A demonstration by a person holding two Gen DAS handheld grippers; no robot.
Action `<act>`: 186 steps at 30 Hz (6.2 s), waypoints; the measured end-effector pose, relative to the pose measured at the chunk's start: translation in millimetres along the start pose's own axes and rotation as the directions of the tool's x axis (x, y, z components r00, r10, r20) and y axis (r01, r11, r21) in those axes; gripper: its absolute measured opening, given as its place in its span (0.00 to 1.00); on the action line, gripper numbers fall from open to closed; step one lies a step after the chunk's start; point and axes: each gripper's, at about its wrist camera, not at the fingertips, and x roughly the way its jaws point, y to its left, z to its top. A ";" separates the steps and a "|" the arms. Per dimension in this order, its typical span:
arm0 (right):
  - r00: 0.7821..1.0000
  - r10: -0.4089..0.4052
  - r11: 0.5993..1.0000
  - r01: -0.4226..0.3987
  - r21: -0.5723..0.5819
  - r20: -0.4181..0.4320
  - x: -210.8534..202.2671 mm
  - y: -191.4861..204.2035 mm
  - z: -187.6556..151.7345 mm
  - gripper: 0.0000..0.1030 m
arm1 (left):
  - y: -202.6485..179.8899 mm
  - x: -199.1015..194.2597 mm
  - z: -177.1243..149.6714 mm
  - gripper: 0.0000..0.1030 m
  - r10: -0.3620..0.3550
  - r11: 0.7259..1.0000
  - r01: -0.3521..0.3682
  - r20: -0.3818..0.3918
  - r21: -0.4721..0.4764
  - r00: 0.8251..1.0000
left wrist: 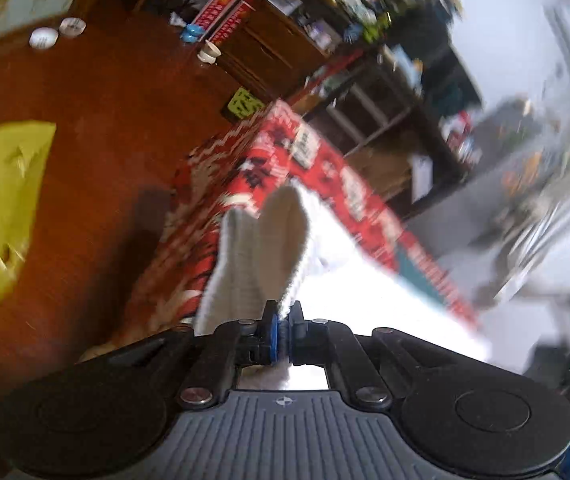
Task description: Fold clothes
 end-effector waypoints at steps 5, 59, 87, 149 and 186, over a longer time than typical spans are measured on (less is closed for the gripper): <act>1.000 -0.013 1.000 0.013 0.020 -0.010 -38.7 -17.0 -26.8 0.45 | 10.0 -6.5 -5.7 0.11 0.116 0.993 -0.118 -0.051 -0.026 0.992; 0.993 -0.116 0.976 0.120 -0.182 0.035 -42.4 -21.5 -26.4 0.17 | -29.0 82.8 62.2 0.13 0.213 0.975 -0.216 0.051 0.059 0.976; 0.956 -0.237 0.969 0.246 -0.034 0.174 -21.8 -50.4 -0.4 0.16 | -113.3 131.1 9.1 0.18 0.222 0.899 -0.239 0.090 0.367 0.971; 0.994 -0.098 0.954 0.106 -0.279 0.042 70.5 86.5 -39.3 0.18 | -77.1 53.8 -57.1 0.21 0.349 0.822 -0.366 0.122 0.435 0.929; 0.786 -0.524 0.840 0.541 0.044 0.327 -231.2 -133.4 -164.5 0.84 | -264.5 198.0 -207.3 0.75 0.250 0.696 -0.265 0.121 0.667 0.961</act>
